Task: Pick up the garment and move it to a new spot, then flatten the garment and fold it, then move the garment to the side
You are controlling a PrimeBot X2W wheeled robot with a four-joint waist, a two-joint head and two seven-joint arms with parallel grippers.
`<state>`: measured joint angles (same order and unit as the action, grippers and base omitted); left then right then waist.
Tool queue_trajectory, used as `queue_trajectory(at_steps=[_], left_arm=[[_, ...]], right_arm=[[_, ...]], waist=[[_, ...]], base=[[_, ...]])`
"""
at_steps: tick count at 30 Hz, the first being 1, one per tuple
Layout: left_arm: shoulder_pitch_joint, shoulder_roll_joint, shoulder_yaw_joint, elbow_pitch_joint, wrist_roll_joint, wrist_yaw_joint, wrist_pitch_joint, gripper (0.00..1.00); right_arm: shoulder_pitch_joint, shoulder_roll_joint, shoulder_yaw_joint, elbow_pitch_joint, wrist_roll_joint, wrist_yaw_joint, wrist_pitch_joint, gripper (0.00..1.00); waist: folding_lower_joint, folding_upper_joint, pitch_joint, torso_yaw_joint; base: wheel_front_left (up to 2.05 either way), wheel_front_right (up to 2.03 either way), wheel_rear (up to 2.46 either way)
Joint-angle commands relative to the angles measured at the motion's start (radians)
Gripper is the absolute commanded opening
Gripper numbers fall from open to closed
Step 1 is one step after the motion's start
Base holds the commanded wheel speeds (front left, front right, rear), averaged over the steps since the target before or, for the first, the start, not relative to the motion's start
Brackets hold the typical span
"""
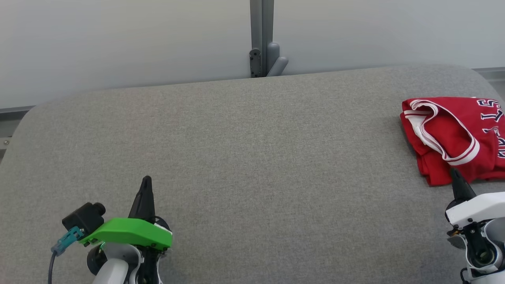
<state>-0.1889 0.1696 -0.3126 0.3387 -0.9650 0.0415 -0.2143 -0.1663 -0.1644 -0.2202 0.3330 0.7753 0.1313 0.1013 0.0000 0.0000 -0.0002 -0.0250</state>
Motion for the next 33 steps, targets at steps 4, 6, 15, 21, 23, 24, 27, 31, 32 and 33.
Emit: queue_trajectory(at_steps=[4,6,15,21,23,24,27,31,32,33], left_arm=[[-0.064,-0.007,-0.003,0.019,-0.078,-0.018,-0.011,0.00],[-0.077,-0.011,-0.005,0.030,-0.104,-0.024,-0.011,0.00],[-0.125,-0.025,-0.015,0.070,-0.208,-0.043,-0.017,0.00],[-0.158,-0.035,-0.022,0.098,-0.278,-0.058,-0.020,0.00],[-0.169,-0.039,-0.025,0.107,-0.300,-0.063,-0.021,0.00],[-0.175,-0.040,-0.026,0.111,-0.311,-0.064,-0.022,0.00],[-0.190,-0.045,-0.029,0.125,-0.345,-0.071,-0.024,0.00],[-0.215,-0.052,-0.034,0.146,-0.399,-0.082,-0.027,0.00],[-0.220,-0.054,-0.035,0.150,-0.408,-0.084,-0.027,0.00],[-0.225,-0.055,-0.036,0.154,-0.418,-0.086,-0.027,0.00]], right_arm=[[-0.059,-0.021,-0.026,0.025,0.069,0.000,0.028,0.00],[-0.072,-0.025,-0.034,0.039,0.094,0.000,0.039,0.00],[-0.120,-0.038,-0.063,0.092,0.189,0.000,0.081,0.00],[-0.153,-0.047,-0.084,0.128,0.254,0.000,0.111,0.00],[-0.163,-0.050,-0.091,0.141,0.275,0.000,0.121,0.00],[-0.169,-0.051,-0.094,0.146,0.286,0.000,0.125,0.00],[-0.184,-0.056,-0.104,0.163,0.317,0.000,0.139,0.00],[-0.210,-0.063,-0.120,0.191,0.366,0.000,0.161,0.00],[-0.214,-0.064,-0.123,0.196,0.376,0.000,0.166,0.00],[-0.219,-0.065,-0.126,0.202,0.385,0.000,0.170,0.00]], waist=[[0.0000,0.0000,0.003,0.001],[0.0000,0.0000,0.005,0.002],[0.0000,0.0000,0.011,0.003],[0.0000,0.0000,0.015,0.005],[0.0000,0.0000,0.017,0.005],[0.0000,0.0000,0.018,0.005],[0.0000,0.0000,0.020,0.006],[0.0000,0.0000,0.024,0.007],[0.0000,0.0000,0.024,0.007],[0.0000,0.0000,0.025,0.008]], base=[[0.00,0.00,0.00],[0.00,0.00,0.00],[0.00,0.00,0.00],[0.00,0.00,0.00],[0.00,0.00,0.00],[0.00,0.00,0.00],[0.00,0.00,0.00],[0.00,0.00,0.00],[0.00,0.00,0.00],[0.00,0.00,0.00]])
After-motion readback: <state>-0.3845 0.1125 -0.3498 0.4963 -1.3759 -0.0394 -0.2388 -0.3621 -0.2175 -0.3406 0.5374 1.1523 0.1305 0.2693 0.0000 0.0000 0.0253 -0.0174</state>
